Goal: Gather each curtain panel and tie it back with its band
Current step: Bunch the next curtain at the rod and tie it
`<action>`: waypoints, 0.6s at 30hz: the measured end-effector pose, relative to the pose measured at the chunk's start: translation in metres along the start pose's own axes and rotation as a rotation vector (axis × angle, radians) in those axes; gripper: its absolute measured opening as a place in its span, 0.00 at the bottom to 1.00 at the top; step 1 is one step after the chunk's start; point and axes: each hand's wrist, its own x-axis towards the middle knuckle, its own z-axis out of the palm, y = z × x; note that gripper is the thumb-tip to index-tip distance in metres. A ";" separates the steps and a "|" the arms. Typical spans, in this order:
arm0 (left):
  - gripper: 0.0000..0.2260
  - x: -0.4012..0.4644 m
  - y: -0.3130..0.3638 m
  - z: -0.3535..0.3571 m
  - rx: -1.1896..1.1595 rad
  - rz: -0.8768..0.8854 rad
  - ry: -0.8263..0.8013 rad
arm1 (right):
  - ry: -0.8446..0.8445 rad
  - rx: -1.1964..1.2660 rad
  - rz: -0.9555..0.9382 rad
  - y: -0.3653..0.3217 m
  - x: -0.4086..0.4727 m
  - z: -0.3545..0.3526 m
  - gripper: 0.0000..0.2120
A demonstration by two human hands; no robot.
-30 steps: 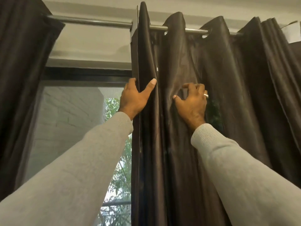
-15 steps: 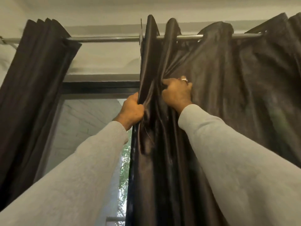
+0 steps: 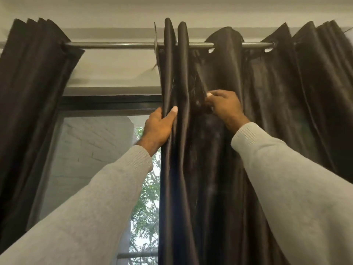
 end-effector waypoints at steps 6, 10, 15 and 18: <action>0.52 -0.008 0.025 0.045 0.000 -0.059 0.004 | 0.058 -0.133 -0.034 0.007 -0.004 -0.057 0.14; 0.40 -0.010 0.046 0.081 0.112 -0.056 0.026 | 0.361 -0.333 -0.177 0.005 -0.004 -0.117 0.14; 0.25 -0.011 0.049 0.112 0.114 -0.086 0.052 | 0.433 -0.631 0.100 0.035 0.011 -0.200 0.38; 0.22 -0.014 0.048 0.121 0.137 -0.118 0.066 | 0.135 -0.426 0.201 0.051 0.014 -0.205 0.36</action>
